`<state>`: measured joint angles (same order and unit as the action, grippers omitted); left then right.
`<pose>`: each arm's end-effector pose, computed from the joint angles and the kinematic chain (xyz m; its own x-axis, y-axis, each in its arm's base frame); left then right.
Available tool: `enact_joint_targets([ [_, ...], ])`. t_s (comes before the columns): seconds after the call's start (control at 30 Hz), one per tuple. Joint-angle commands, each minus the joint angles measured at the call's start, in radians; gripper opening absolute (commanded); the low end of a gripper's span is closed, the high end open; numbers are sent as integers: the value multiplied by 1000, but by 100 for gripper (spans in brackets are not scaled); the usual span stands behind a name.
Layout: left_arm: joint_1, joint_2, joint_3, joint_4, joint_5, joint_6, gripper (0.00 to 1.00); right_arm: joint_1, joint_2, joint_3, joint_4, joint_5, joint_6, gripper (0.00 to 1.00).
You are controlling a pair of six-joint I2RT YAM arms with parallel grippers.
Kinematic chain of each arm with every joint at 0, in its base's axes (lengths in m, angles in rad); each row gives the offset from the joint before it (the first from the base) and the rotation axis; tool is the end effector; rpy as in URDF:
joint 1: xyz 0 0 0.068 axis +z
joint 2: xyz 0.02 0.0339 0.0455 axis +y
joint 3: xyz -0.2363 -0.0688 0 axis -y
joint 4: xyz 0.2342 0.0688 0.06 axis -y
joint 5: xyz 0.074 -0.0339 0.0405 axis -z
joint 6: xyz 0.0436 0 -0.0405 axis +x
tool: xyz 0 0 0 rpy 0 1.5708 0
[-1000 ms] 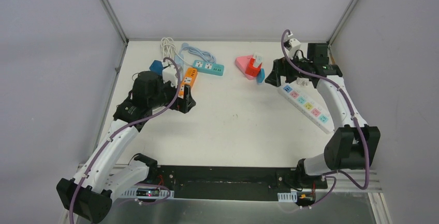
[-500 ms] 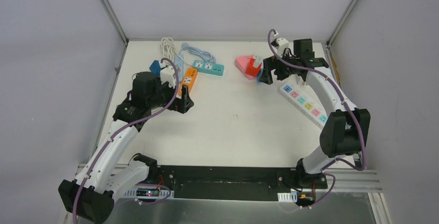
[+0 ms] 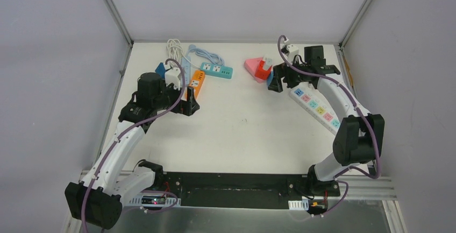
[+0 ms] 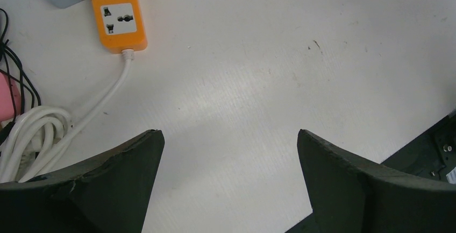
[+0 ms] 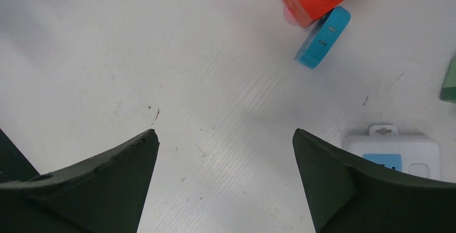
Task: Pull the plug off the socket
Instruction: Move the socket to the center of the board.
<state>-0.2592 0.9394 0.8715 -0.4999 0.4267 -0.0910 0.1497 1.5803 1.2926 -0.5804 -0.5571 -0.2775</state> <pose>0.2023 -0.0723 0.2871 -0.5695 0.0654 -0.8194 0.5210 0.7997 -0.2983 0.3284 0.0728 0.2562 -0.5985 -0.3254 -0.7321 -0.6534 0.7270 0.2110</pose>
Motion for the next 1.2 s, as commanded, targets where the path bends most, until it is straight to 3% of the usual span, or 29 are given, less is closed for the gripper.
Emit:
enact_joint_targets([
  [0.0,25,27,-6,51,36,-3,99,-11,-78,-17,47,-85,14,100],
  [0.53,113,147,0,94,65,-55,99,-15,-134,-52,58,-179,17,100],
  [1.17,133,148,-1,102,103,-65,99,-19,-130,-53,59,-186,18,100],
])
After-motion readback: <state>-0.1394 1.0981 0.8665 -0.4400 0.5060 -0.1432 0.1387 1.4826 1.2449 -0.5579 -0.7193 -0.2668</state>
